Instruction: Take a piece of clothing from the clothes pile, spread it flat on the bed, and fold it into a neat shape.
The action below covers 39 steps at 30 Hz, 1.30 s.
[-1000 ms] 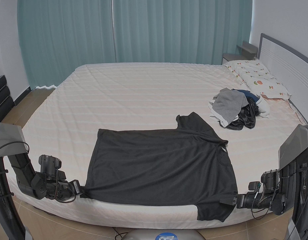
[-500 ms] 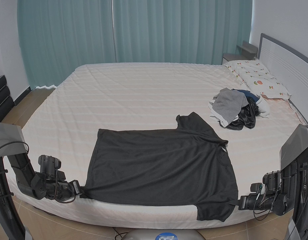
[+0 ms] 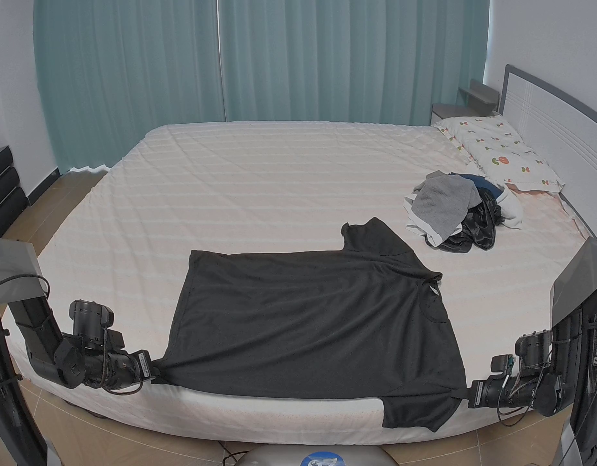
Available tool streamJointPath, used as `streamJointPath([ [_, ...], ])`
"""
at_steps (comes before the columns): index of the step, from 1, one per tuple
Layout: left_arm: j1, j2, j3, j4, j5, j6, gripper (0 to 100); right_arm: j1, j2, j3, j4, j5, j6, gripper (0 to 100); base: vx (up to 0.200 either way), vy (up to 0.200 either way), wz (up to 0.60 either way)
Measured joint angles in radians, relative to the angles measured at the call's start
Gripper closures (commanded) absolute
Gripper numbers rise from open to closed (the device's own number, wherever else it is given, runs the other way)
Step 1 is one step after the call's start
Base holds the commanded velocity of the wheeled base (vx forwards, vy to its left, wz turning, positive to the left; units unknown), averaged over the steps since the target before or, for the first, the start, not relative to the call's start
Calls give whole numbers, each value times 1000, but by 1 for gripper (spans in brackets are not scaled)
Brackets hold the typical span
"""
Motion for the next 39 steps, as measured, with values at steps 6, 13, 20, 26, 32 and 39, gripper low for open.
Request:
streamJointPath([
  [6,8,-10,23,-4,55,83,100,6,-54,0,129,0,-9,100,0,0,0],
  [13,12,-20,49,-6,76,112,100,10,-139,0,281,-3,-51,100,0,0,0],
  [20,6,-33,100,-6,78,213,100,6,-203,0,415,-9,-103,100,0,0,0],
  [26,2,-33,144,-2,84,275,100,1,-260,0,511,-13,-154,100,0,0,0],
  [32,0,-33,180,3,130,358,100,-3,-281,0,549,-21,-179,100,0,0,0],
  [39,-2,-37,226,6,164,413,100,-4,-303,0,635,-62,-225,100,0,0,0],
])
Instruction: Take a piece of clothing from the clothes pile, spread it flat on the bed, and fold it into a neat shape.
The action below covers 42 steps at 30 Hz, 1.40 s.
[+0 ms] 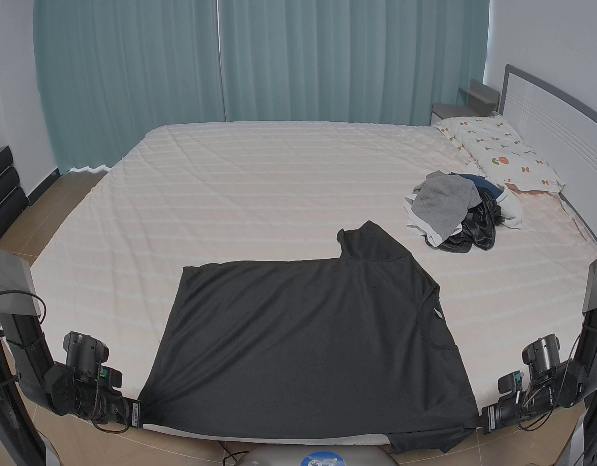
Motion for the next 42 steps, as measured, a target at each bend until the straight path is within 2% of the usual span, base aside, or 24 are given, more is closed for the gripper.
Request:
streamJointPath([
  [4,-1,-2,17,-2,6,18,100,-1,-19,0,34,-2,-9,100,0,0,0],
  [8,0,-8,47,-2,8,84,100,-2,-54,0,85,1,-18,100,0,0,0],
  [13,2,-26,55,-7,6,79,100,-3,-83,0,80,8,-25,100,0,0,0],
  [21,4,-110,-16,28,-49,-118,100,-17,-122,0,-25,55,10,100,0,0,0],
  [30,5,-215,-192,247,-136,-366,100,-12,-133,0,-326,64,227,100,0,0,0],
  [36,14,-261,-267,342,-150,-407,100,13,-111,0,-482,59,326,100,0,0,0],
  [42,37,-281,-357,475,-155,-469,100,21,-103,0,-513,57,355,100,0,0,0],
])
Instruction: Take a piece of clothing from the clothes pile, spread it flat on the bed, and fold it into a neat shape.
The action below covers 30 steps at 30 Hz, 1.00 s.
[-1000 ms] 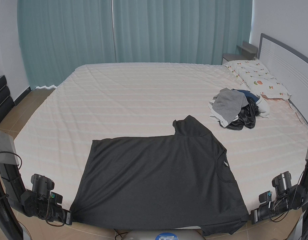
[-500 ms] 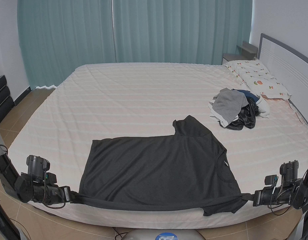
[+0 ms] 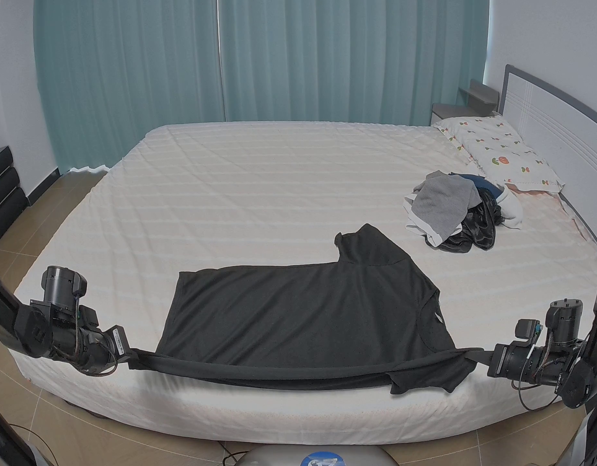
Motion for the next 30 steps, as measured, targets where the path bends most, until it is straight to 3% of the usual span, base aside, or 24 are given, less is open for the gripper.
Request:
streamJointPath([
  [14,8,57,-96,36,-26,-89,100,3,38,-27,-16,-4,1,100,0,0,0],
  [22,0,135,-181,35,-36,-260,100,2,109,-120,-5,-35,1,100,0,0,0],
  [30,-3,192,-233,28,-43,-300,100,6,191,-217,-1,-57,2,100,0,0,0],
])
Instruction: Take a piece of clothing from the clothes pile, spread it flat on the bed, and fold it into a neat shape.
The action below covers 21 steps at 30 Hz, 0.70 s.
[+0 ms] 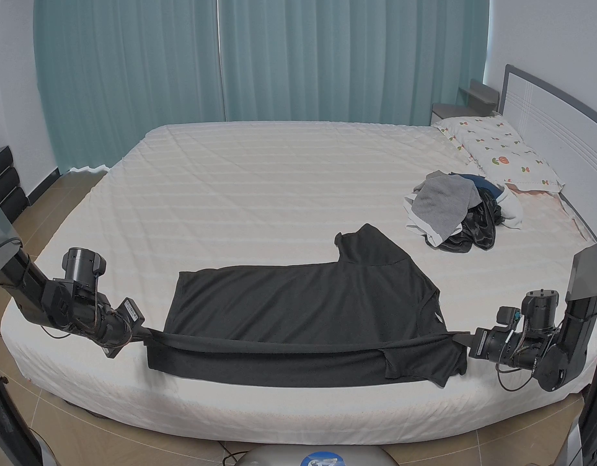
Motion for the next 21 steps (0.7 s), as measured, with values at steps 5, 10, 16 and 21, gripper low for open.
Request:
streamJointPath([
  [5,-6,30,-33,-1,-3,-64,100,4,49,-70,0,-2,1,100,0,0,0],
  [10,-14,58,-70,-2,-2,-115,100,9,89,-111,-6,-2,3,100,0,0,0],
  [16,-26,101,-111,0,1,-138,100,1,129,-130,-21,-4,18,100,0,0,0],
  [21,-32,126,-126,-2,10,-139,100,0,152,-128,-72,-9,37,100,0,0,0],
])
